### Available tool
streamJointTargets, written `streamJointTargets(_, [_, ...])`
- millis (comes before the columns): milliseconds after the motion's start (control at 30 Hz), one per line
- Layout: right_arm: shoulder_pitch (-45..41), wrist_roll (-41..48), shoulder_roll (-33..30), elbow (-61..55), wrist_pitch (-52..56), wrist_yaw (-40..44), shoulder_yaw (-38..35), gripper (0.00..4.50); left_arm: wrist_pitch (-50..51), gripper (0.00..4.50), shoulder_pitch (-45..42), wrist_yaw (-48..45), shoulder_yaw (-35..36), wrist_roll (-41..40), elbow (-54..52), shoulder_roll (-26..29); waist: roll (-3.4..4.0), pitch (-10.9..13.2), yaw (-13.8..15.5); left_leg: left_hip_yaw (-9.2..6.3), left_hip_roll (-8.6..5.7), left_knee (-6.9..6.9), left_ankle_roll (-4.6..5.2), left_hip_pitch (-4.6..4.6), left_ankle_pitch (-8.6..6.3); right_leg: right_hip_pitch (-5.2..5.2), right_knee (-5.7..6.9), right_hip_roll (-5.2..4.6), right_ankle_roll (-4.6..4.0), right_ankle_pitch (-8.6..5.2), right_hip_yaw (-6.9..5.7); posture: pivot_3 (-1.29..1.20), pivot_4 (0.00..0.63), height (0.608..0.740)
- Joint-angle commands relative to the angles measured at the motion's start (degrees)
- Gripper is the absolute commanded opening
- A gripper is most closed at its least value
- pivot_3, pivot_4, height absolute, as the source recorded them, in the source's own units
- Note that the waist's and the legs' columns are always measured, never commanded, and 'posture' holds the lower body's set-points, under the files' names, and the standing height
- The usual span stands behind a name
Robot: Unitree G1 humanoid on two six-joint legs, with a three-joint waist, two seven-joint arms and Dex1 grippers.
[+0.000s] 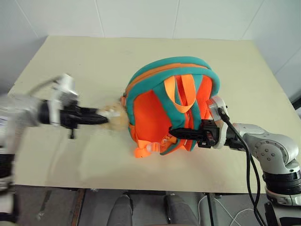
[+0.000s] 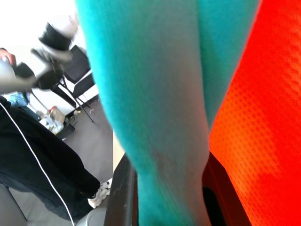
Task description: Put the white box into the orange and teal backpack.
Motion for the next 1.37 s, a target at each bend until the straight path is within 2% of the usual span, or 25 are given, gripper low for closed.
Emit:
streamJointTargets(33, [1.28,2.49,0.42,-2.87,-0.33,-1.61,-2.87,0.16,-1.02,0.68,3.9,1.48,-3.99,3.07,-4.99,-1.35,-0.15,0.01,0.15,-0.01,0.01,0.02,0.0,-0.03,0.0,-0.01,0.0,0.01,0.0,0.0,0.0,0.0,0.15,0.74])
streamJointTargets(200, [3.42,2.75,0.43,-3.75,-0.63,-2.77,-3.51,0.16,-4.31,0.68,8.29,2.63,-4.95,5.95,-4.93,-3.42,-0.12,0.0,0.61,0.01,-0.04,0.03,0.01,0.02,0.0,0.01,0.01,-0.07,0.01,0.01,0.02,0.0,0.15,0.74])
streamJointTargets(367, [4.8,1.32,-0.17,-4.41,-2.21,-3.2,-3.78,0.16,-5.59,0.68,8.94,2.35,-3.54,6.59,-5.31,-3.52,-0.13,0.0,0.59,0.0,-0.05,0.11,0.01,0.02,0.0,0.05,0.02,-0.07,0.04,0.04,0.02,0.0,0.15,0.74])
streamJointTargets(500, [6.61,-2.0,-3.34,-6.28,-4.09,-2.25,-3.15,0.16,-5.34,0.68,8.65,2.85,-1.98,6.73,-6.25,-2.52,-0.12,0.0,0.58,0.0,-0.04,0.08,0.01,0.02,0.0,0.05,0.01,-0.06,0.04,0.04,0.02,0.0,0.15,0.74])
streamJointTargets(567, [8.61,-4.59,-7.53,-8.07,-5.19,-0.6,-3.42,0.91,-2.15,1.18,7.86,4.41,-0.14,5.41,-6.7,-1.93,-0.12,0.01,0.64,0.0,-0.05,0.05,0.01,0.01,-0.01,0.04,-0.02,-0.07,0.04,0.04,0.02,0.0,0.15,0.74])
streamJointTargets(600, [9.54,-4.74,-9.19,-8.5,-5.47,0.09,-4.57,1.14,-0.59,1.39,7.5,4.79,0.93,4.12,-7.08,-1.89,-0.12,0.01,0.67,0.0,-0.05,0.04,0.02,0.01,-0.01,0.04,-0.05,-0.07,0.04,0.04,0.02,0.0,0.15,0.74])
streamJointTargets(667, [10.71,-5.15,-10.94,-8.67,-7.08,0.05,-7.15,1.83,0.63,2.0,7.03,5.09,2.49,2.85,-7.61,-1.8,-0.12,0.01,0.64,0.0,-0.04,0.04,0.03,0.0,-0.02,0.04,-0.05,-0.07,0.05,0.04,0.01,0.0,0.15,0.74])
streamJointTargets(867, [15.13,-5.57,-17.26,-8.32,-9.21,1.48,-19.23,3.98,2.04,3.88,7.36,3.74,6.36,0.86,-8.57,-0.03,-0.12,0.01,0.64,0.0,-0.05,0.08,0.03,0.0,-0.02,0.06,-0.04,-0.07,0.05,0.04,0.01,0.0,0.15,0.74])
streamJointTargets(933, [15.97,-6.38,-19.15,-7.75,-10.29,2.48,-21.42,4.5,2.15,4.41,7.47,3.16,6.6,0.74,-8.64,0.65,-0.12,0.01,0.53,0.01,-0.04,0.06,0.03,0.01,-0.02,0.06,-0.05,-0.07,0.05,0.04,0.01,0.0,0.15,0.74])
streamJointTargets(1133, [21.36,-12.56,-21.24,-5.37,-17.01,5.69,-26.1,4.5,-2.58,4.47,5.69,-0.46,6.37,2.5,-4.93,1.63,-0.12,0.02,0.57,0.02,-0.05,0.03,0.03,0.02,-0.02,0.06,-0.07,-0.05,0.04,0.04,0.02,0.0,0.15,0.74])
streamJointTargets(1367, [21.78,-18.93,-21.1,0.69,-25.24,7.56,-26.32,4.5,-9.93,4.47,-0.4,-5.45,5.09,4.81,3.68,1.36,-0.12,0.02,0.54,0.04,-0.06,0.08,0.02,0.03,-0.01,0.09,-0.06,-0.05,0.05,0.05,0.03,0.0,0.15,0.74])
